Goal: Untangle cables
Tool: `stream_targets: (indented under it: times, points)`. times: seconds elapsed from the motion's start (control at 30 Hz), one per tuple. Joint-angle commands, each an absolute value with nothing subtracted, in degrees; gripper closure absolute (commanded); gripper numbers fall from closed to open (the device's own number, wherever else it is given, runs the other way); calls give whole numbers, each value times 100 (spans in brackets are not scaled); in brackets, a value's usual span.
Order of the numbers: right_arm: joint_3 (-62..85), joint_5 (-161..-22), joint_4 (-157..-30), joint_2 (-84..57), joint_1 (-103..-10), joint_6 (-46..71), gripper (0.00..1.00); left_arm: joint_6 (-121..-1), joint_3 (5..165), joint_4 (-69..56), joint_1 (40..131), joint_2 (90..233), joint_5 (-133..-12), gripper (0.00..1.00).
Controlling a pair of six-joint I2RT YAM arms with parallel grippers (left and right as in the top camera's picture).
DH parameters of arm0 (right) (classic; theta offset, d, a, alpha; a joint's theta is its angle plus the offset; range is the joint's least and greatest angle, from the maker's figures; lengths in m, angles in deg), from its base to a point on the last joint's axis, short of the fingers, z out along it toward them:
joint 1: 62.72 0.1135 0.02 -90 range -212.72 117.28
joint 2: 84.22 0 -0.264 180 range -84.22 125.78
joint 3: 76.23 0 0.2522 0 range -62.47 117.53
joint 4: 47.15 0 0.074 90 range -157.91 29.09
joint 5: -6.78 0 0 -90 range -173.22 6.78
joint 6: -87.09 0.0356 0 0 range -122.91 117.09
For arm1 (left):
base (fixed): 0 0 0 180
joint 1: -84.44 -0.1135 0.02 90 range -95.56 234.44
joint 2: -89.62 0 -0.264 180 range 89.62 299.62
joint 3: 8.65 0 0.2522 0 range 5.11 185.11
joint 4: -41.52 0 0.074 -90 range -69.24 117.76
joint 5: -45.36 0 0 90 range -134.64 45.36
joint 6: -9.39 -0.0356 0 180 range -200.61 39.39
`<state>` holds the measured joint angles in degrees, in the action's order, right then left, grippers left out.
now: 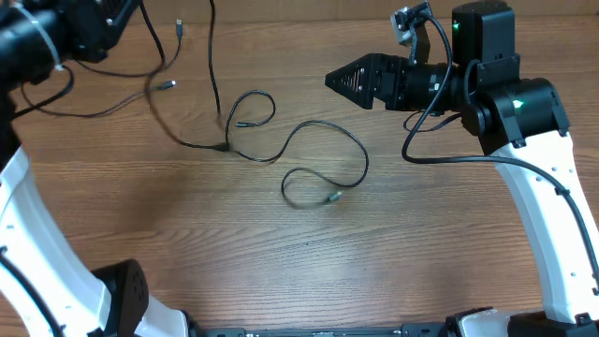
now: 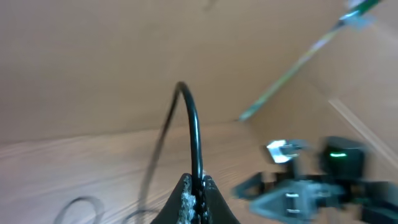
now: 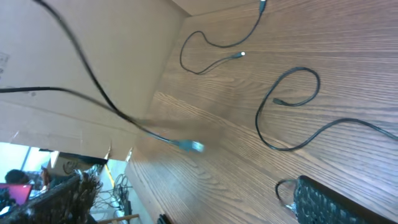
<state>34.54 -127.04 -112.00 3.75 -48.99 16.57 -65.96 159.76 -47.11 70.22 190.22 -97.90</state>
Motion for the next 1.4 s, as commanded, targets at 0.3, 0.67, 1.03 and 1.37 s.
stream_targets:
  times: [0.3,0.67,1.03,1.37]
  points:
    - [3505,-12522,-11751,291,-4892,1655,0,-5483,16057,-5647,6884,18891,-7934,96]
    - [3503,-12522,-11869,291,-4892,1485,0,-4362,16046,-6145,6028,18941,-7003,96]
    - [3503,-12522,-11935,291,-4892,1485,0,-3931,16046,-6320,5934,19262,-7259,96]
    - [3505,-12522,-11933,291,-4892,1485,0,-4351,16044,-6300,5934,19441,-7432,96]
